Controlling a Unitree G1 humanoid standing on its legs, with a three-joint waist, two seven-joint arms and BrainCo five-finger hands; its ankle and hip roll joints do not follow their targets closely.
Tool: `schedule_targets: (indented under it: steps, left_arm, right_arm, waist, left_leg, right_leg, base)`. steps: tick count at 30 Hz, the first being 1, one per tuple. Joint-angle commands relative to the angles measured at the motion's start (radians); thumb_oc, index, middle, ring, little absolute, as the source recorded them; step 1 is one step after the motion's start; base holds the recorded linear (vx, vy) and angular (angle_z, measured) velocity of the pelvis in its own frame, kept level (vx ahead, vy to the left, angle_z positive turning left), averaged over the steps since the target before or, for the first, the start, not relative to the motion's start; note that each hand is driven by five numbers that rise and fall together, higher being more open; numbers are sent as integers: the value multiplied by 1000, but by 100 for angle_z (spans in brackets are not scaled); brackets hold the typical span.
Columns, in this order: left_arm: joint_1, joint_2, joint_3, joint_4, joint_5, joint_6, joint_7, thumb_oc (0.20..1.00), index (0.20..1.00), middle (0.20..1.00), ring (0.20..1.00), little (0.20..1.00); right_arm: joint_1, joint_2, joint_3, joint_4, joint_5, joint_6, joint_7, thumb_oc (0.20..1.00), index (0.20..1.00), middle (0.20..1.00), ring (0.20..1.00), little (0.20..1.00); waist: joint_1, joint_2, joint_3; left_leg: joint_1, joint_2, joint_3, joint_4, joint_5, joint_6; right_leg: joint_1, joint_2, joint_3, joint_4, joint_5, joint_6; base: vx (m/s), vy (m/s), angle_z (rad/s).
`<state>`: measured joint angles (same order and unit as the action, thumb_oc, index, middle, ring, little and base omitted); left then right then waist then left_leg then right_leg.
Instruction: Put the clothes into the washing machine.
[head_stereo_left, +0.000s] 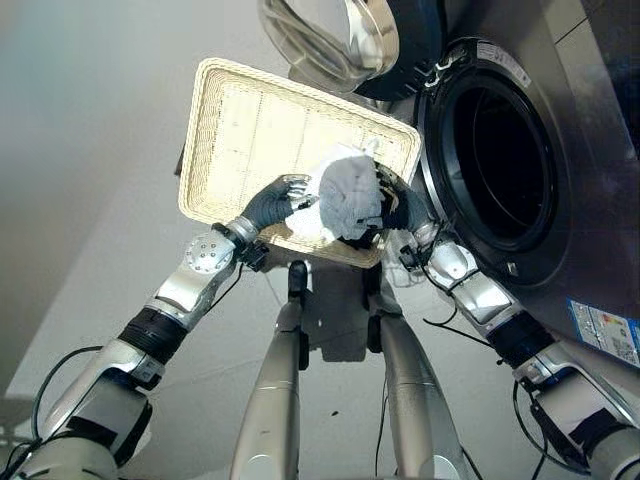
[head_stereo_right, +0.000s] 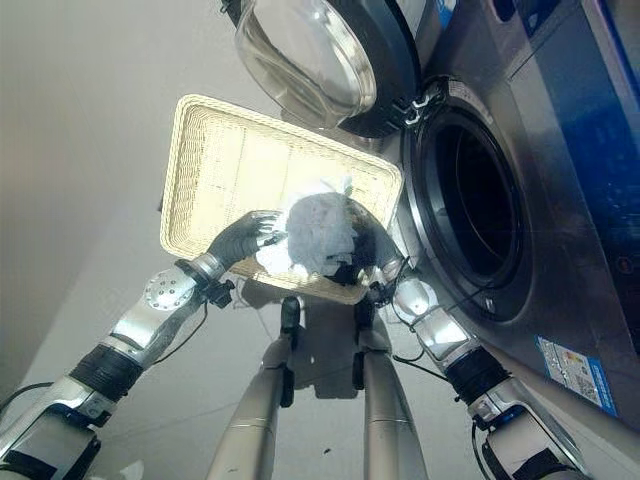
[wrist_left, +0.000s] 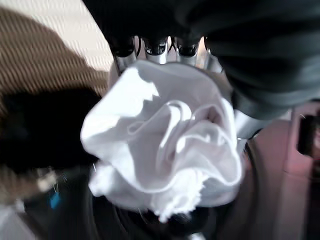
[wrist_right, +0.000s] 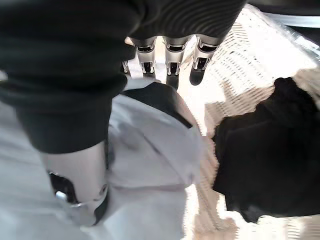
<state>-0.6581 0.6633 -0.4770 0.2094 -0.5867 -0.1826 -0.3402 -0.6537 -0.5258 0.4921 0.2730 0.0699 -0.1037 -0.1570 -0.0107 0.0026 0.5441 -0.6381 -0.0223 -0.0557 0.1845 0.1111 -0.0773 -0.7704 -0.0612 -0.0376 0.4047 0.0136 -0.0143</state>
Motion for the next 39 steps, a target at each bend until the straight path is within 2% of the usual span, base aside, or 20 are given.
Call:
schedule_targets:
  steps: [1,6,9,13,14,16,17,18,19,21,26,31,33,34,35,36,37,39]
  left_arm:
    - [-47,-53,-9,-164,-144,-12,-136,200,200,200,200,200]
    - [-70,-62,-27,-236,-235,26,-244,200,200,200,200,200]
    - [-76,-67,-34,-276,-274,51,-269,200,200,200,200,200]
    - [-87,-88,-49,-312,-320,96,-300,200,200,200,200,200]
    - [-86,-100,-54,-320,-321,114,-304,200,200,200,200,200]
    - [-90,-106,-59,-321,-318,125,-304,200,200,200,200,200]
    - [-87,-112,-70,-314,-309,136,-282,200,200,200,200,200]
    - [-86,-114,-77,-310,-296,138,-267,200,200,200,200,200]
    - [-87,-114,-80,-305,-292,138,-257,200,200,200,200,200]
    - [-75,-115,-89,-282,-278,133,-208,200,200,200,200,200]
    - [-20,-114,-79,-224,-268,79,-105,200,200,200,200,200]
    - [39,-110,-43,-194,-252,45,-20,200,200,200,200,200]
    - [70,-107,-19,-168,-198,32,75,200,200,200,200,200]
    - [92,-105,-1,-142,-136,34,173,200,200,200,200,200]
    - [93,-104,0,-140,-130,34,178,200,200,200,200,200]
    - [102,-97,13,-122,-82,40,224,200,200,200,200,200]
    - [113,-94,23,-111,-41,56,272,307,307,307,307,307]
    - [126,-78,31,-89,20,74,318,583,583,583,583,583]
  right_arm:
    - [-34,-50,31,-54,-37,31,10,1000,1000,1000,1000,1000]
    - [-73,-71,80,-18,-173,96,39,1000,1000,1000,1000,1000]
    - [-95,-85,105,-20,-164,114,66,1000,1000,1000,1000,1000]
    - [-112,-68,137,-34,30,141,221,1000,1000,1000,1000,1000]
    - [-111,-53,144,-45,129,138,271,1000,1000,1000,1000,1000]
    - [-111,-40,148,-54,200,124,297,1000,1000,1000,1000,1000]
    - [-99,-15,145,-72,324,97,342,1000,1000,1000,1000,1000]
    - [-90,3,142,-87,386,86,360,849,849,849,849,849]
    - [-88,16,138,-93,418,78,377,589,589,589,589,589]
    - [-59,49,126,-125,541,53,417,200,200,200,200,200]
    - [24,95,103,-183,713,44,484,200,200,200,200,200]
    - [82,98,80,-207,746,13,503,200,200,200,200,200]
    - [112,96,61,-215,783,-11,517,200,200,200,200,200]
    - [131,96,47,-222,811,-31,523,200,200,200,200,200]
    - [132,97,45,-222,813,-33,523,200,200,200,200,200]
    - [143,97,36,-231,834,-38,524,200,200,200,200,200]
    - [152,97,28,-237,866,-35,526,200,200,200,200,200]
    - [170,100,16,-242,913,-37,529,200,200,200,200,200]
  waist:
    - [-29,81,-24]
    - [-29,75,-24]
    - [-29,73,-24]
    - [-27,64,-24]
    - [-26,60,-24]
    - [-25,58,-24]
    - [-25,55,-24]
    - [-25,54,-24]
    - [-25,54,-24]
    - [-26,53,-24]
    - [-31,51,-24]
    - [-30,50,-24]
    - [-29,47,-24]
    - [-28,44,-24]
    - [-28,44,-24]
    - [-27,43,-24]
    - [-26,41,-24]
    - [-26,42,-24]
  left_leg:
    - [8,-44,68,22,-37,19]
    - [21,-45,70,7,-38,25]
    - [25,-46,69,4,-40,27]
    - [36,-54,59,6,-50,31]
    - [36,-57,56,9,-53,33]
    - [29,-58,55,10,-49,34]
    - [33,-60,54,15,-56,34]
    - [32,-62,55,17,-57,35]
    - [26,-61,57,17,-51,34]
    - [28,-60,62,18,-55,35]
    - [16,-56,73,13,-50,35]
    - [-1,-53,76,23,-52,35]
    - [-8,-53,78,31,-53,35]
    - [-14,-53,79,38,-54,34]
    - [-14,-53,79,38,-54,34]
    - [-18,-54,79,42,-54,34]
    - [-23,-53,81,47,-54,32]
    - [-29,-54,81,54,-54,30]
  right_leg:
    - [82,29,-49,-85,-23,67]
    - [92,31,-46,-103,-11,71]
    - [95,31,-43,-108,-7,73]
    - [106,30,-40,-119,-5,74]
    - [106,30,-40,-123,-1,74]
    - [101,29,-41,-130,9,75]
    - [106,27,-44,-132,8,75]
    - [105,27,-46,-133,10,77]
    - [100,27,-47,-137,17,77]
    - [102,26,-52,-136,14,79]
    - [93,28,-59,-148,20,80]
    - [81,25,-65,-147,19,78]
    - [77,26,-70,-147,20,78]
    - [75,26,-75,-146,19,77]
    - [75,26,-76,-145,19,77]
    - [73,26,-78,-144,19,76]
    - [71,26,-81,-143,17,75]
    - [68,27,-81,-139,14,74]
  base:
    - [4,-32,-1]
    - [0,0,0]
    - [-2,-13,0]
    - [3,-47,1]
    - [15,-58,1]
    - [-6,-42,1]
    - [0,0,0]
    - [0,0,0]
    - [0,0,0]
    - [0,0,0]
    - [12,22,-8]
    - [23,-11,-16]
    - [48,-44,-11]
    - [45,-50,-10]
    - [49,-74,-11]
    - [38,-65,-11]
    - [51,-82,-13]
    - [67,-81,-16]
